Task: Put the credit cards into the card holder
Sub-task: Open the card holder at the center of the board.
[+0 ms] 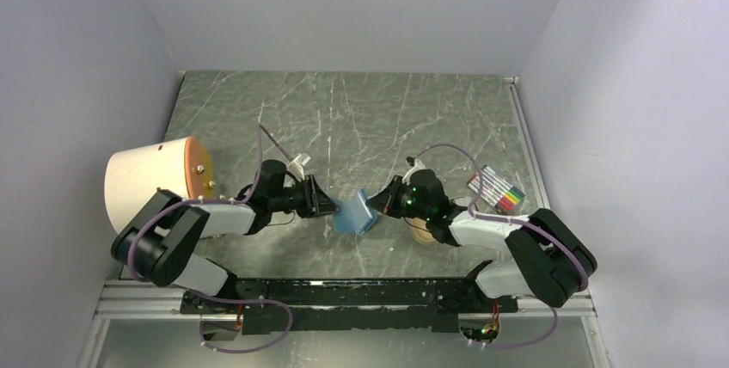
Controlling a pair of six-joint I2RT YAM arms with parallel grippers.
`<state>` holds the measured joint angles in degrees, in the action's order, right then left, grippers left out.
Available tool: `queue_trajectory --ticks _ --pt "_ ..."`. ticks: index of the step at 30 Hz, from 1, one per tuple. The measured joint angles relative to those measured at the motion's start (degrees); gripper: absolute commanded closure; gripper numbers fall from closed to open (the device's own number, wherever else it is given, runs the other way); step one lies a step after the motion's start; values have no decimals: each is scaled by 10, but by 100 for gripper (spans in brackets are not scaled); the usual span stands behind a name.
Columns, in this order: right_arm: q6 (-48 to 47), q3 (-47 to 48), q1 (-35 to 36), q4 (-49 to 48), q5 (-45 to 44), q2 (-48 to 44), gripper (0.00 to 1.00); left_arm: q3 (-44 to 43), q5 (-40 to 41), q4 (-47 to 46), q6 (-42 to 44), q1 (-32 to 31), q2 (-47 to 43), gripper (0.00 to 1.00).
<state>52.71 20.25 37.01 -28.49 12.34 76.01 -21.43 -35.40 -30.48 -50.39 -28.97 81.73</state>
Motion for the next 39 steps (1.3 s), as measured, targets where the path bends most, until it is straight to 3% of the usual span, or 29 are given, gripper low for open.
queue_trajectory --ticks 5,10,14,16,20,23,30,39 --pt "-50 21 28 39 -35 3 84 -16 -7 -16 9 0 53 62" --pt "-74 34 42 62 -52 -7 84 -31 -7 -18 29 0 76 86" --pt "-70 33 42 68 -53 -12 66 -33 -5 -18 39 0 87 91" --pt "-64 30 42 68 -53 -20 71 -33 -4 -20 46 0 89 91" --pt "-56 24 43 69 -54 -40 91 -33 -4 -35 58 0 98 91" --pt "-54 24 43 70 -58 -42 100 -33 -4 -40 65 0 109 84" --pt "-36 20 43 58 -54 -41 100 -33 -13 -64 61 0 143 61" --pt "-21 8 43 58 -69 -30 100 0 -50 -171 -2 0 117 48"
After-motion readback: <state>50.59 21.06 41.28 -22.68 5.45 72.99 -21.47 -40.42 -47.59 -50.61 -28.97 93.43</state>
